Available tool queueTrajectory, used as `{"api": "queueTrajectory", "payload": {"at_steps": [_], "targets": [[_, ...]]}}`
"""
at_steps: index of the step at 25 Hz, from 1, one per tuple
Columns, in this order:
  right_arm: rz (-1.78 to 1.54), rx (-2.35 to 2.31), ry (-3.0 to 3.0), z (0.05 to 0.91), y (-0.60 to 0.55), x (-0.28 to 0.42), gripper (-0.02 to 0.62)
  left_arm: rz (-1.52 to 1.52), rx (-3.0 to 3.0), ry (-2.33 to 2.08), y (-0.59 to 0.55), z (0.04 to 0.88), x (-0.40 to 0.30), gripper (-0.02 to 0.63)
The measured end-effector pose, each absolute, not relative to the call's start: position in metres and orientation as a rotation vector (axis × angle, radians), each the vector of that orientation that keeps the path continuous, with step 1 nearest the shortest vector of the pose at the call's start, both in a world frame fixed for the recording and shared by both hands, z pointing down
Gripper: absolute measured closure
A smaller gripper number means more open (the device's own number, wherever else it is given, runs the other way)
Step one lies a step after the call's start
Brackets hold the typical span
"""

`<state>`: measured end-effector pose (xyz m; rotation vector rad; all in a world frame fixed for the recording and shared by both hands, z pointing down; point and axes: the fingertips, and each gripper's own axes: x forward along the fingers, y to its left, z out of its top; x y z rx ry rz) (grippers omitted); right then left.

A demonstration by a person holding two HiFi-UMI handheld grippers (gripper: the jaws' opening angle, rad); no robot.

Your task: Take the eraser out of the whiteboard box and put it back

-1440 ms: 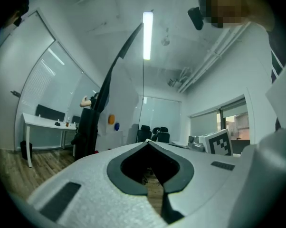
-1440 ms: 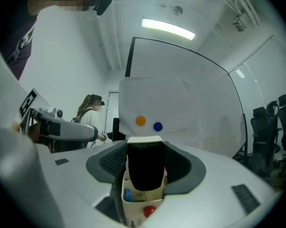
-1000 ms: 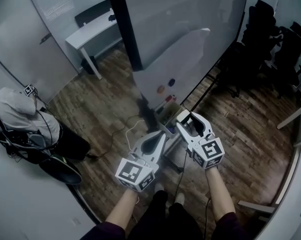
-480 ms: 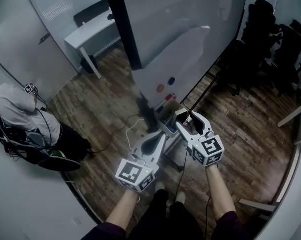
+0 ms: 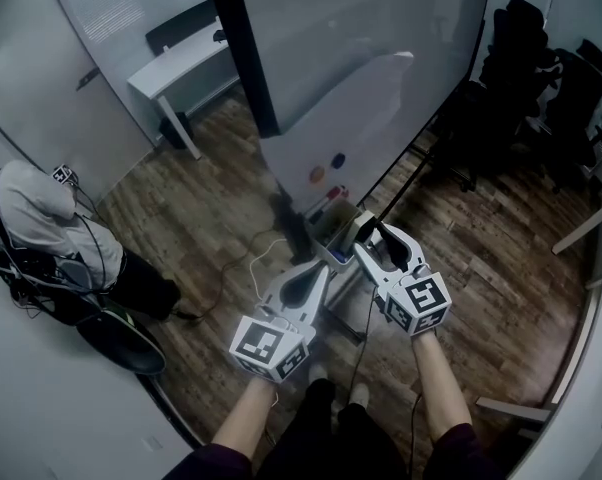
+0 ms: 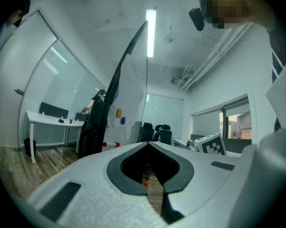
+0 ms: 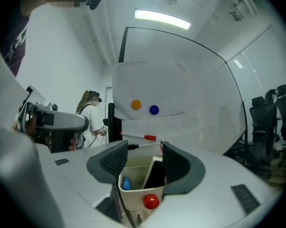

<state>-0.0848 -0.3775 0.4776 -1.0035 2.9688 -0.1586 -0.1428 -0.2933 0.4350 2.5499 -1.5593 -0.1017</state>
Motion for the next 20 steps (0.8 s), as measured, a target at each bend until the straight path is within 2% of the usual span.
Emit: {"api": "queueTrajectory", "payload": {"at_steps": [4,10,20], "targets": [[-0.140,-0.979,2.952,0.463,-0.366,-0.078,0.398,-0.092,2.561,-1.581,-0.292,0.421,-0.140,0.601],[-0.106,-0.940,2.891,0.428,-0.340,-0.066,0.492,-0.105,2.624,-1.587,-0.284,0.399,-0.128,0.601],[-0.016,-0.900,2.772,0.360,-0.289,-0.044,0.568,-0.153,2.714,-1.647,-0.251,0.345,-0.105,0.601]]}}
